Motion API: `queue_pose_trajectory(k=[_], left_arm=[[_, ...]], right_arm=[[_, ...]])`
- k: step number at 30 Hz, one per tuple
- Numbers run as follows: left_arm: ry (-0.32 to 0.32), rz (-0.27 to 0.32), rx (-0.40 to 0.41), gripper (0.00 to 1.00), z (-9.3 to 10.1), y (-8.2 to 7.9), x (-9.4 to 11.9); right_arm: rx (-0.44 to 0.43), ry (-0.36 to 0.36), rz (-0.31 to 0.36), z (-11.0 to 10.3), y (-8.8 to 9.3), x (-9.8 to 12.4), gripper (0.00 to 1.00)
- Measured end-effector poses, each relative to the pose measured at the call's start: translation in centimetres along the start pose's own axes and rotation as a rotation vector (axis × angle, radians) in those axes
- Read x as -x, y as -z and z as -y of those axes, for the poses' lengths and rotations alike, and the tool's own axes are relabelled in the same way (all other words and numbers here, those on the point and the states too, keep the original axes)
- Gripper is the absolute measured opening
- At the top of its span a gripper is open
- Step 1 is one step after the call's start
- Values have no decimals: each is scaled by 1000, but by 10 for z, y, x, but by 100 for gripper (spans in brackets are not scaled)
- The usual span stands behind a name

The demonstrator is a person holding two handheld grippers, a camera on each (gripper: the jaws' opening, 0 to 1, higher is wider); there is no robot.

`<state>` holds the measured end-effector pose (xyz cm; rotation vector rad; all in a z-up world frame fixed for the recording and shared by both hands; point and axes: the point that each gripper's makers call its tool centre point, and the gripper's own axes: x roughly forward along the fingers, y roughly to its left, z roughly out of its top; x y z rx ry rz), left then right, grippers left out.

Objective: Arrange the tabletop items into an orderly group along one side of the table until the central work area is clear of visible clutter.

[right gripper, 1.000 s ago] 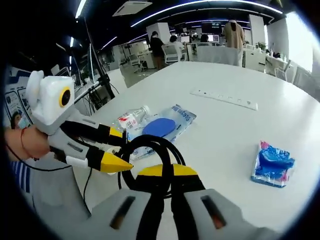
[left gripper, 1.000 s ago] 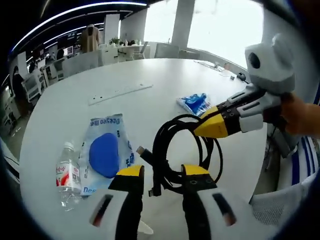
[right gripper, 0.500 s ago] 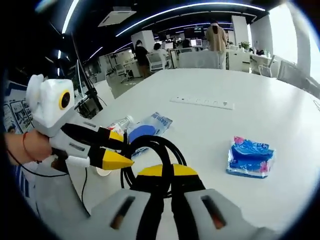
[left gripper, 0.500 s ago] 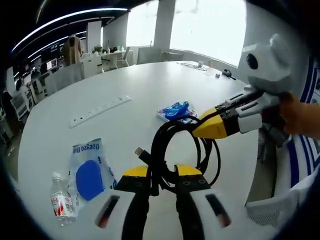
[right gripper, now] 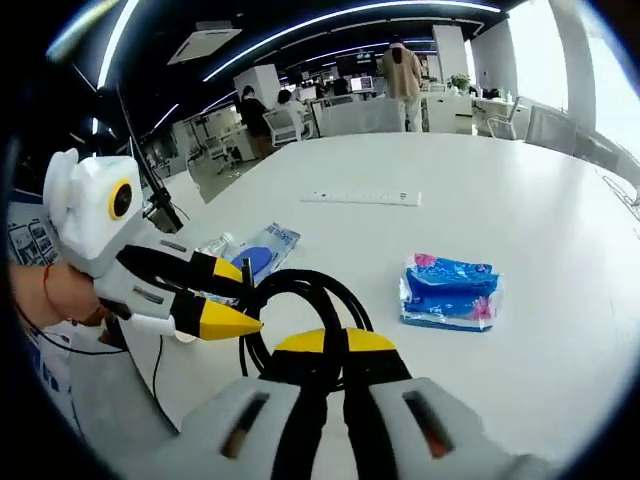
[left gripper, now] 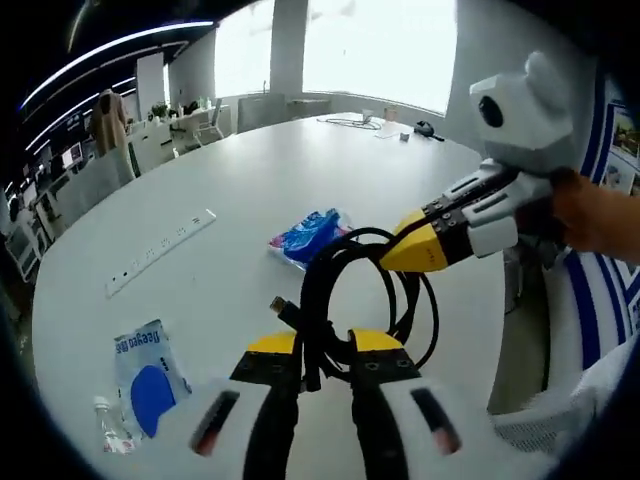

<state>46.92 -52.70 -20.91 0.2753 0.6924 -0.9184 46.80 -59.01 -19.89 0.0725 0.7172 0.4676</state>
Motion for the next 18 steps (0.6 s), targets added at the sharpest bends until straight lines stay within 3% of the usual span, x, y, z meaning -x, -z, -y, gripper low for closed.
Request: queue_pose_trajectory(k=[12,18], left_arm=[[44,-22,-17,16,16,-10,-29],[56,-46,-7,16,17,-7,-42]], right_arm=[[-41,34,-29,32,9,8,1],[-71,33,-61,42,17,2,1]])
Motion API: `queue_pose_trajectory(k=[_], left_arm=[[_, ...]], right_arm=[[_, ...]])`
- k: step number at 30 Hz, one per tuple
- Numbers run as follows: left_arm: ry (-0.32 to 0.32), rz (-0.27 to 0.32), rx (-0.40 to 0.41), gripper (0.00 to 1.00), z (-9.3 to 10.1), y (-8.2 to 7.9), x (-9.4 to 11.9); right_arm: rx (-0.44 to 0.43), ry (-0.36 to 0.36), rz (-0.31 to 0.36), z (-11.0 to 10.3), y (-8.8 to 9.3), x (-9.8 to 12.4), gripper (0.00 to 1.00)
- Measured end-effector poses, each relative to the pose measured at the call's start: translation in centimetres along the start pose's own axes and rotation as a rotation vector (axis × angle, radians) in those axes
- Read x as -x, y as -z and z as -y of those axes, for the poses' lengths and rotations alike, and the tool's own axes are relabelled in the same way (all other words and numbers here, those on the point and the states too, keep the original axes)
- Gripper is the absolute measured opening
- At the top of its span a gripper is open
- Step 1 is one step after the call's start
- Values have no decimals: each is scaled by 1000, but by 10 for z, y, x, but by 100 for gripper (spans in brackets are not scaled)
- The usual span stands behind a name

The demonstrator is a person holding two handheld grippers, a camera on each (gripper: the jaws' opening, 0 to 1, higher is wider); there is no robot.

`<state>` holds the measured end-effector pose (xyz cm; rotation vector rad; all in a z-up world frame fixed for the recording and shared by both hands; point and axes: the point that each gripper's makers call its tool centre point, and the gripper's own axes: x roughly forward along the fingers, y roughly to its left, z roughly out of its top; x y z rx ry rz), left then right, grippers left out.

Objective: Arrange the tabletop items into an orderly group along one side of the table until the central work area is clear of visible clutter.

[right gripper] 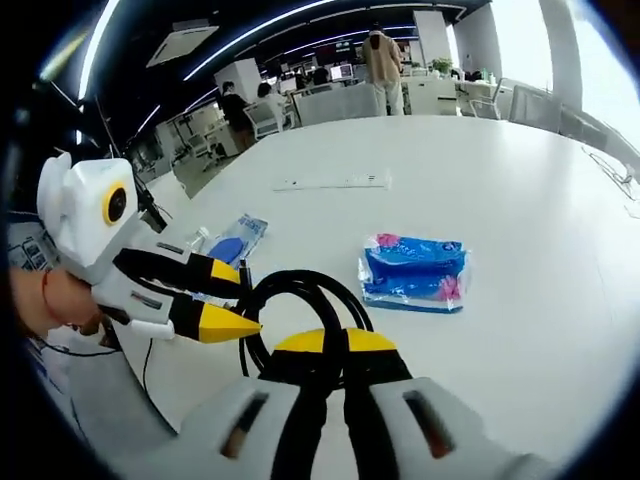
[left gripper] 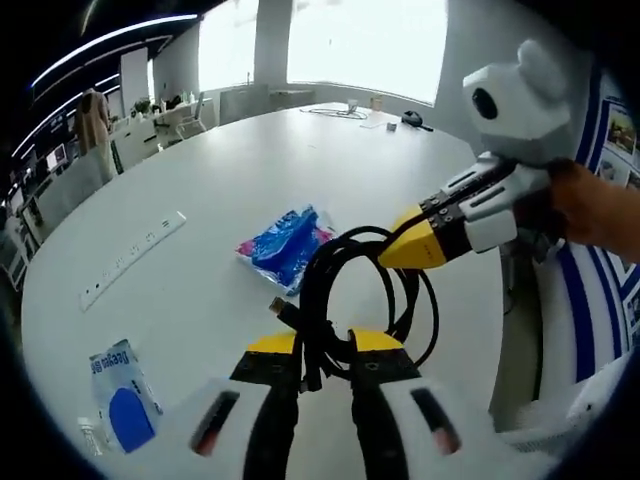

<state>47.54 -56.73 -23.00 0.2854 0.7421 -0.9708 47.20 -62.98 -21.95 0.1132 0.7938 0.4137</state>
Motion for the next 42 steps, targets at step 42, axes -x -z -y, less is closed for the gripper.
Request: queue_pose_trajectory(k=[42], left_arm=[[33,-128,224,14,-27,46,-64]], right_arm=[[-37,-17,-223,40,44,-74,2]])
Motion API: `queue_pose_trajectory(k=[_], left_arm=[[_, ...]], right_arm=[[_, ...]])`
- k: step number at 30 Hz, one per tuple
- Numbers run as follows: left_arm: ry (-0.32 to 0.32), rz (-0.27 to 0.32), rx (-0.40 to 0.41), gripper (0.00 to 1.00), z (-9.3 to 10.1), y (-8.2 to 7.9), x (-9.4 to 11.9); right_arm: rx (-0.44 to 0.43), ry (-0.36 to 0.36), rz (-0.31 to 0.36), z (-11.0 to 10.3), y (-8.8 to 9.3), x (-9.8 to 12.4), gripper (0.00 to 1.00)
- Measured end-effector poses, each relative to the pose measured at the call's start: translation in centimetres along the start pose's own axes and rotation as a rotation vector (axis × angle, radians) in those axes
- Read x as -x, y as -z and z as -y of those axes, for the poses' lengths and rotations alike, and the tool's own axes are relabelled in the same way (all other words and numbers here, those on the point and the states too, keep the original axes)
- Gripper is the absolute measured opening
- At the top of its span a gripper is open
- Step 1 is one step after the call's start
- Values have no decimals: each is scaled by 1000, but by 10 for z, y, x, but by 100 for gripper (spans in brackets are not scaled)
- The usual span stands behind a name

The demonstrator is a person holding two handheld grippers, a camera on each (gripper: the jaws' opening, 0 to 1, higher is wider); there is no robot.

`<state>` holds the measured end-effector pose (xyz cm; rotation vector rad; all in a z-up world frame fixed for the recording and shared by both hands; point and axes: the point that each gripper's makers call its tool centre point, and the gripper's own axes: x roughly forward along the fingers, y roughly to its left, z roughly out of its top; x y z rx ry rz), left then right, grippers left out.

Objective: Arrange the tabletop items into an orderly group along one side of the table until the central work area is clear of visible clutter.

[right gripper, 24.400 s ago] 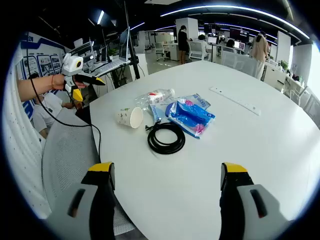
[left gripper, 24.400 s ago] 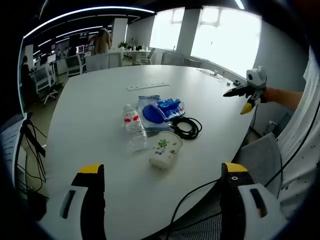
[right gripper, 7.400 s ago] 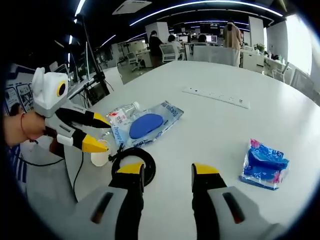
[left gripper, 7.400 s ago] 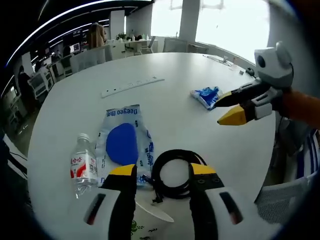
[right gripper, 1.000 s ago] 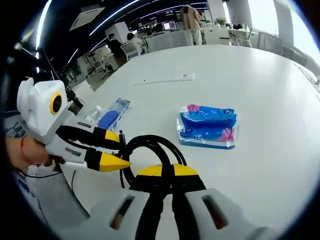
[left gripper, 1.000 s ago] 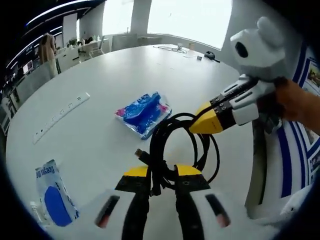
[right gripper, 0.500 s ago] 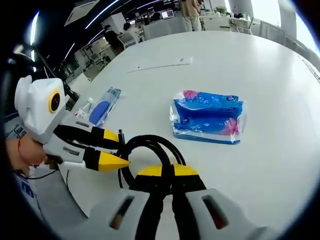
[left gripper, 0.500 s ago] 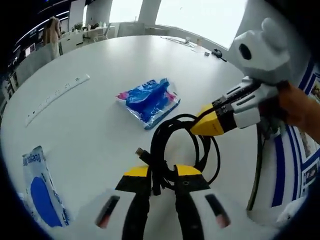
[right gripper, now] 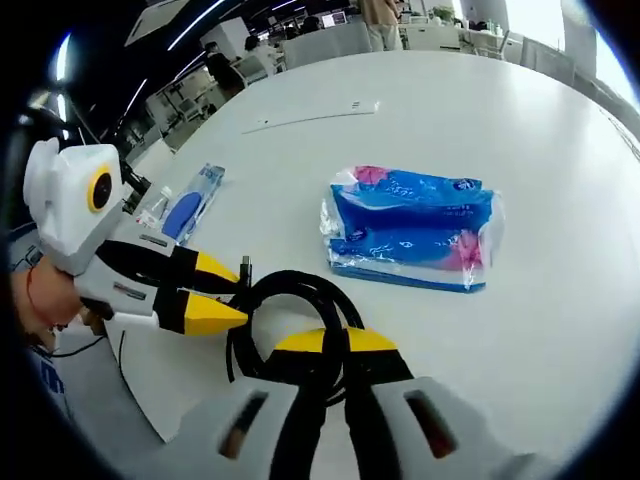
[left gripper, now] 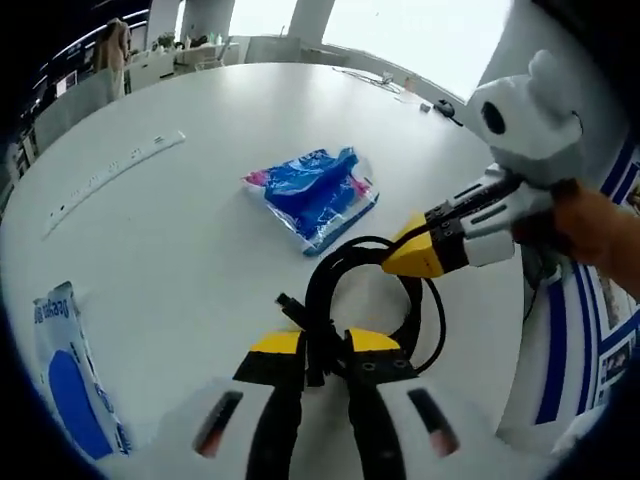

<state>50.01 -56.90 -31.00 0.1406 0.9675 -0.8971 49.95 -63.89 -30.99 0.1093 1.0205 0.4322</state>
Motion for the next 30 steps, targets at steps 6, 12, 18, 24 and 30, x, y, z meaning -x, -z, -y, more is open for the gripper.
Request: queue_pose_trajectory(k=[6,12,18,24,30], left_arm=[[1,-2,8,13,-1,2,-4],[1,-9,9,14,-1,4,-7],[0,-9,5,16,-1,6,-8],[-6,-6,0,18,-2,6,-7],[-12,-3,-3,21,-3,5,-5]], right_arm=[[-2,2,-3,3,2,-6,2],[6,9,-2,5,5,-11,3],[13,16,11,7,5,-11,3],[34,27,23,10,5,-10,4],[45,47,51,13,0,-5,11]])
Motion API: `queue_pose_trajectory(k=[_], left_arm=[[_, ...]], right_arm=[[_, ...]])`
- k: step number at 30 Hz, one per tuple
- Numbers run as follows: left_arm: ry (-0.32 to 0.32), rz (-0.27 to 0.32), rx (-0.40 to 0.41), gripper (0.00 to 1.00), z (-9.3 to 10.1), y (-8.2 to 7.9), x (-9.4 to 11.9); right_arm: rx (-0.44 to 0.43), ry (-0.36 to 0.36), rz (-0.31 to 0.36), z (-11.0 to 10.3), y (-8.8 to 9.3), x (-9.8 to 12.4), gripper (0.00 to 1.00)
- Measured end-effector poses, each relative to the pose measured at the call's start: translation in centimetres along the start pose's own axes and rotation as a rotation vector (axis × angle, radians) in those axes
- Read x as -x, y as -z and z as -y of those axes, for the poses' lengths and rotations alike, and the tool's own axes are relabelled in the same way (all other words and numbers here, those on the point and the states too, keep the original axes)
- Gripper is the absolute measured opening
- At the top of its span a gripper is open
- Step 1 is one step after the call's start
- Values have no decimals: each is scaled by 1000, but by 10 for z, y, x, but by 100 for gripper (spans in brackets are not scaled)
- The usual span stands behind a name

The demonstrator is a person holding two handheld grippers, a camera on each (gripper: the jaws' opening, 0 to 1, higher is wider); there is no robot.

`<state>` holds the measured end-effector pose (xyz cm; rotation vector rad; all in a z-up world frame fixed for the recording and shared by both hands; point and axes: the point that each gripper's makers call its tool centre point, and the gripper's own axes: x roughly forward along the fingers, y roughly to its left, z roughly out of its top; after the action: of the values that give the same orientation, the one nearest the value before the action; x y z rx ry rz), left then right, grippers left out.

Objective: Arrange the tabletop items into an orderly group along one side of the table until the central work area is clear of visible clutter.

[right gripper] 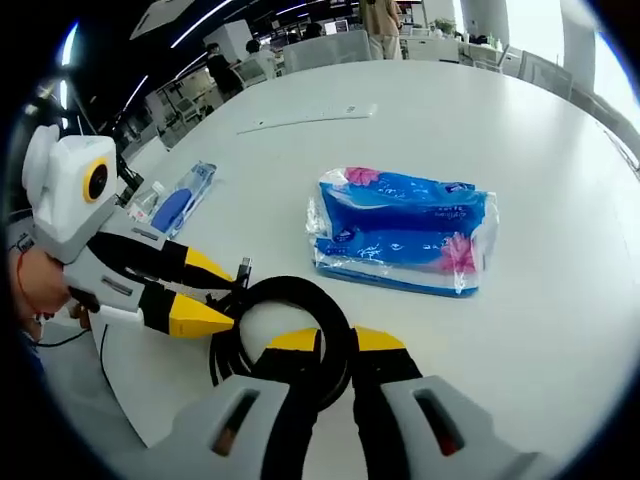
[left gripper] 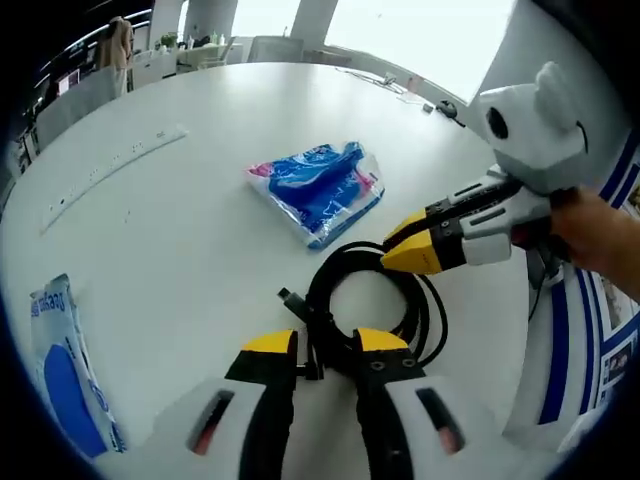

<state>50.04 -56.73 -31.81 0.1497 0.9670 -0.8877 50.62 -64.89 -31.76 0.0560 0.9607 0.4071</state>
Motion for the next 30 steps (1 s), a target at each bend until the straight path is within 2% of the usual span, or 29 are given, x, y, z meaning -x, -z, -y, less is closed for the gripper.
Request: queue_pose_trajectory(k=[16,30], left_arm=[[-23,32,-13,28,-8,-7,13],[-60,81,-13,37,-16,-17,34]], right_arm=[[32,8,50,-6,-18,9,20],[74,1,86,-13,-35,15,26]])
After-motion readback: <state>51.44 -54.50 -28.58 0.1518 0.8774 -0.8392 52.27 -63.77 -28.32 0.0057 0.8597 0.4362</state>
